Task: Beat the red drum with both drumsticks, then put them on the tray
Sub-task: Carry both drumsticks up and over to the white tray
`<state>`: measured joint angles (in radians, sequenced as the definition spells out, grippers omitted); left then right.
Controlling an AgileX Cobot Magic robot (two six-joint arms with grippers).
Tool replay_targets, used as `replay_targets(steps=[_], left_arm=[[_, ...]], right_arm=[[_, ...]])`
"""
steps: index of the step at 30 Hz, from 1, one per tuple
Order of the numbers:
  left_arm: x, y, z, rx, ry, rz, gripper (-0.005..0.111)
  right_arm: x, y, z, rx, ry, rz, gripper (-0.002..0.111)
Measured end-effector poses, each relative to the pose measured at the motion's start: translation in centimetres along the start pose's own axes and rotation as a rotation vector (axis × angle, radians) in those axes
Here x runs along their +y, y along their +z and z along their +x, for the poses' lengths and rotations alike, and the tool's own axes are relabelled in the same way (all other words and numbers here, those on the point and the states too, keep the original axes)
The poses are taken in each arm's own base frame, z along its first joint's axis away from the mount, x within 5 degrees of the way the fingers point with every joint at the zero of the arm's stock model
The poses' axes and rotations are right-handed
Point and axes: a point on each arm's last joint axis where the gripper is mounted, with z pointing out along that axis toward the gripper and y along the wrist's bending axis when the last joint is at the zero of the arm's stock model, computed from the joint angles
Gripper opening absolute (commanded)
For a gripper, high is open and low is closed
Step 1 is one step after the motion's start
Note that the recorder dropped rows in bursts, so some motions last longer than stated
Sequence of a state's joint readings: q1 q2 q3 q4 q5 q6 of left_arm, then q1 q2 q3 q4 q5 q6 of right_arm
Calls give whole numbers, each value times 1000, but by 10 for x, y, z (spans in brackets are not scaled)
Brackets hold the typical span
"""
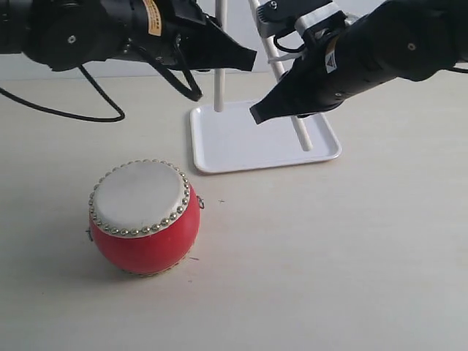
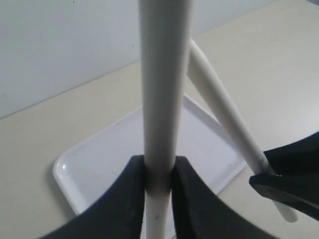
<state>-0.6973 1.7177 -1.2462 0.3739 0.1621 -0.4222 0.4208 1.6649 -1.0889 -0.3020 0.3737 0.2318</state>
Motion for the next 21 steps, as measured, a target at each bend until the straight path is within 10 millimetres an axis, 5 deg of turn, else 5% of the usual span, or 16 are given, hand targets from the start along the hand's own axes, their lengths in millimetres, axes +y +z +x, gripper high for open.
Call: replay_targets(steps=[8, 21], left_arm=[[23, 44, 7, 60, -91, -51, 0], [21, 107, 34, 85, -93, -29, 0]], right_arm=[[1, 37, -1, -45, 47, -34, 0], [-10, 88, 5, -18, 104, -24, 0]])
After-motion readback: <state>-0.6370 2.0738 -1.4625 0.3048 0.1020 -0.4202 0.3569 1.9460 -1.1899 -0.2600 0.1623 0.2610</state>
